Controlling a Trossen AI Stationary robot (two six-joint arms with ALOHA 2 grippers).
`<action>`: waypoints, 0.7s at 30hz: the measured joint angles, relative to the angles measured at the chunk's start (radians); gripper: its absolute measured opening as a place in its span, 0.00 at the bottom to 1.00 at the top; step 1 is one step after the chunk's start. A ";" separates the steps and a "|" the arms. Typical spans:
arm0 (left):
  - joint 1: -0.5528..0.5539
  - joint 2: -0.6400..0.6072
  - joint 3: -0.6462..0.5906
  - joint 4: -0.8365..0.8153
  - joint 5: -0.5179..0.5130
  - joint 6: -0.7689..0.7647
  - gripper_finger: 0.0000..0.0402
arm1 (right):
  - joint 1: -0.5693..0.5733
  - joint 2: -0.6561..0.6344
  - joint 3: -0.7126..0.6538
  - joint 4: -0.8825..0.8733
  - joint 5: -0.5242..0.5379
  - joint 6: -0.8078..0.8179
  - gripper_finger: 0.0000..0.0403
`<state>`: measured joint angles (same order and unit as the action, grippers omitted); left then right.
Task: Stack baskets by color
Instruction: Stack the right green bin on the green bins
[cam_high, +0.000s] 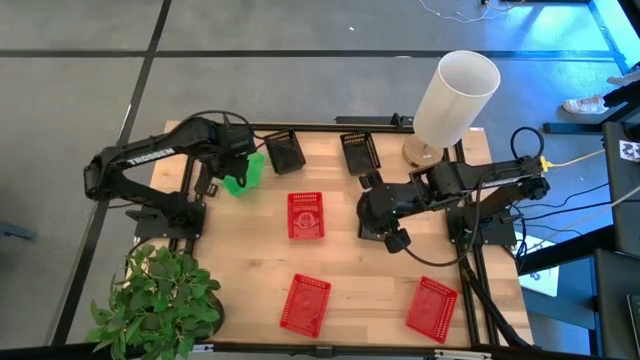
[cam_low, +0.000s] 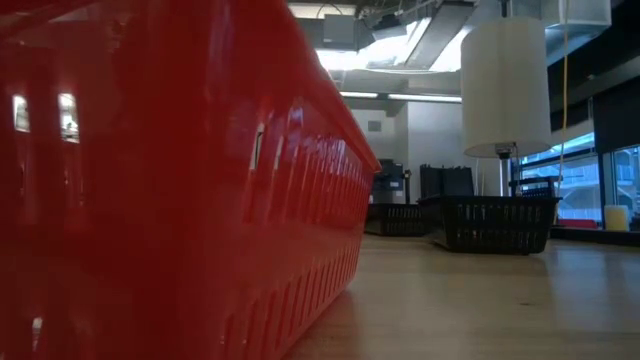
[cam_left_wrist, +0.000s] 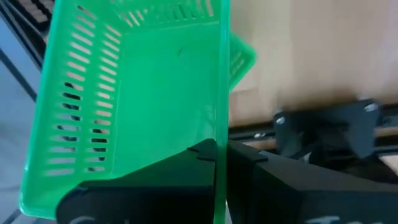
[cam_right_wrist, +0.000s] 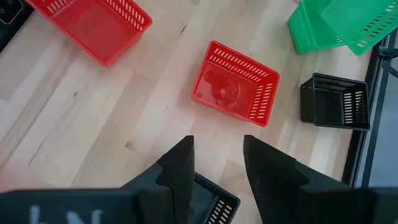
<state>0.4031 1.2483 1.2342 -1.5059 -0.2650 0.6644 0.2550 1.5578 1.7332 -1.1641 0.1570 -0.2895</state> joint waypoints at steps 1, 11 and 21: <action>0.010 0.002 -0.016 0.010 -0.015 0.010 0.00 | 0.000 0.000 0.000 0.000 0.000 0.002 0.34; 0.066 0.001 -0.134 0.046 -0.043 0.084 0.00 | 0.000 0.000 0.000 0.000 0.000 0.015 0.34; 0.058 0.001 -0.139 0.080 0.121 0.132 0.00 | 0.000 0.000 0.000 0.000 0.000 0.019 0.34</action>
<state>0.4606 1.2495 1.0950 -1.4259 -0.1440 0.7962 0.2554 1.5578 1.7329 -1.1641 0.1570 -0.2703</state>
